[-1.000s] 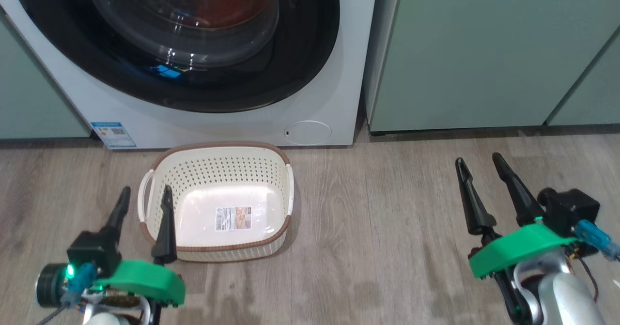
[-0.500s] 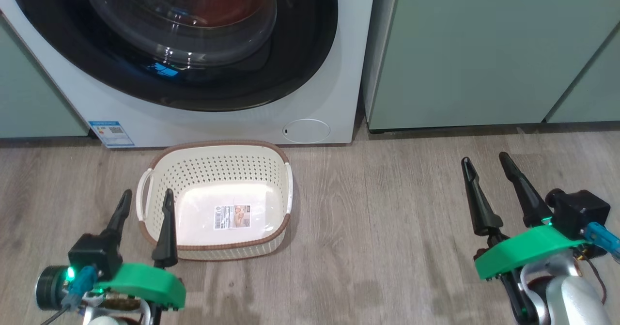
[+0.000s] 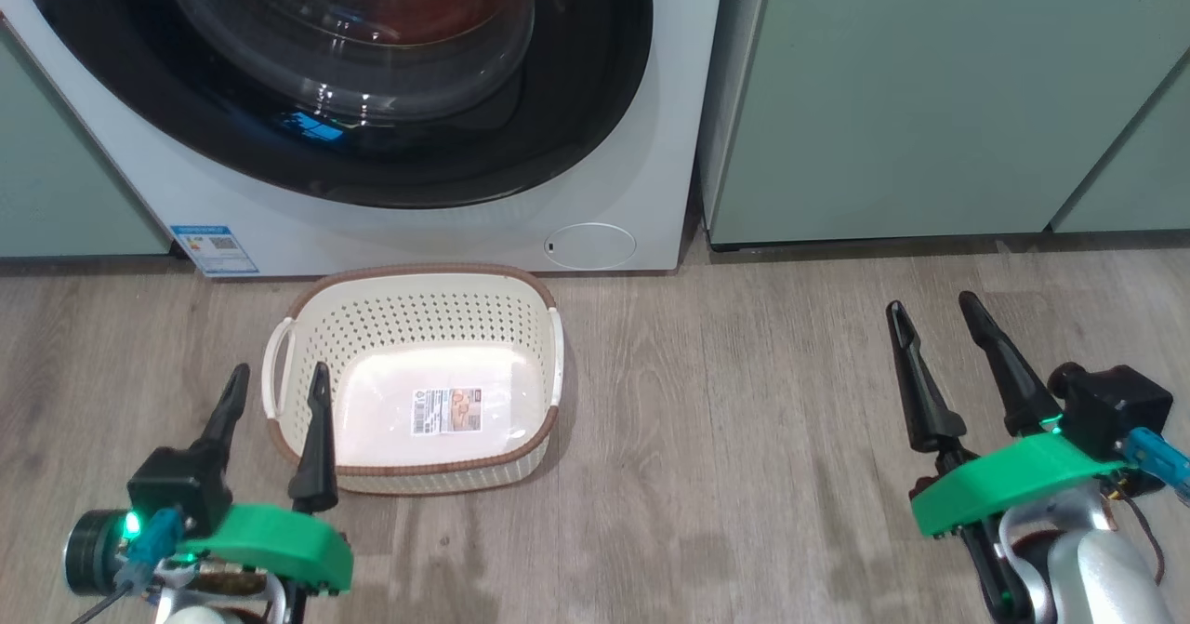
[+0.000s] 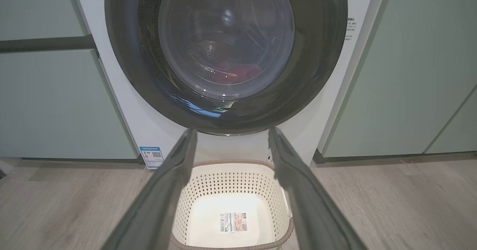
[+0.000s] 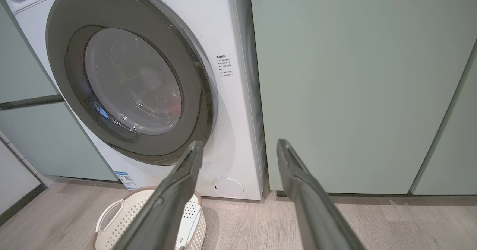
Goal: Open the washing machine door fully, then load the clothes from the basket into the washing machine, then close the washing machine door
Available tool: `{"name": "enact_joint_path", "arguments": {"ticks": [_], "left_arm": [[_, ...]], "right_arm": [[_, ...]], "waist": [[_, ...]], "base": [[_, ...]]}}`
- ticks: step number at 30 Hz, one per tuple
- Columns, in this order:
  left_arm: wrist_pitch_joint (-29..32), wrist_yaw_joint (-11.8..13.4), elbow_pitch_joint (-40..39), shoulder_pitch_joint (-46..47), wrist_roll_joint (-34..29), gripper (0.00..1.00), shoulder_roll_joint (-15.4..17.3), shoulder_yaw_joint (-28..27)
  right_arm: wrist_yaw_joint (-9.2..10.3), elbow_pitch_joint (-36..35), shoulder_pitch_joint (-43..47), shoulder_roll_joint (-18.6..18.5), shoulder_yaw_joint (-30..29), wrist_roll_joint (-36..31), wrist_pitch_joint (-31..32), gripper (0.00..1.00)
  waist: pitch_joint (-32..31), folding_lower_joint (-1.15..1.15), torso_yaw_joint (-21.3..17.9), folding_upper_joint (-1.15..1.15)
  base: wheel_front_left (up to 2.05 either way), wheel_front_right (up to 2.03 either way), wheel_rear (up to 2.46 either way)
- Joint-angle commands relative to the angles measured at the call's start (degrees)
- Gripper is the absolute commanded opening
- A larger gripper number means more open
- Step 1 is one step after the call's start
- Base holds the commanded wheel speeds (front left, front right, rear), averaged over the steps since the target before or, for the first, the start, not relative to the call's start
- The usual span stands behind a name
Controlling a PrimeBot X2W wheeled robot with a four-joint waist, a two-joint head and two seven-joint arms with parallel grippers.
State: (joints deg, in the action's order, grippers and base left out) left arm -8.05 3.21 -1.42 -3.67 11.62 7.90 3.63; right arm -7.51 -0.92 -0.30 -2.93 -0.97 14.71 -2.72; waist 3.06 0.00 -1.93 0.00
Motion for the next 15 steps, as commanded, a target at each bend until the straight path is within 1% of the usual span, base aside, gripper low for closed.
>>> {"name": "enact_joint_path", "arguments": {"ticks": [1,10,11,15], "left_arm": [[0.20,0.37,-2.08,2.84,0.21,1.00,1.21,-1.82],[0.30,0.68,-1.96,3.06,0.38,1.00,1.61,-1.60],[0.40,0.35,0.01,0.11,0.03,0.00,0.50,0.13],[0.47,0.17,1.85,-0.20,1.07,0.00,0.02,0.20]], "right_arm": [[0.02,-1.83,-1.02,0.05,1.27,0.51,-0.68,1.00],[0.02,-1.41,-1.25,0.05,1.33,0.80,-1.00,1.00],[0.00,0.31,-0.02,0.01,0.00,0.50,-0.43,0.00],[0.00,2.13,0.22,0.03,0.18,1.52,-0.52,0.00]], "waist": [[0.09,0.00,-0.01,0.00],[0.23,0.00,-0.08,0.00],[0.24,0.00,-0.08,0.00],[0.21,0.00,-0.06,0.00]], "base": [[0.00,0.00,0.00],[0.00,0.00,0.00],[0.00,0.00,0.00],[0.00,0.00,0.00]]}}
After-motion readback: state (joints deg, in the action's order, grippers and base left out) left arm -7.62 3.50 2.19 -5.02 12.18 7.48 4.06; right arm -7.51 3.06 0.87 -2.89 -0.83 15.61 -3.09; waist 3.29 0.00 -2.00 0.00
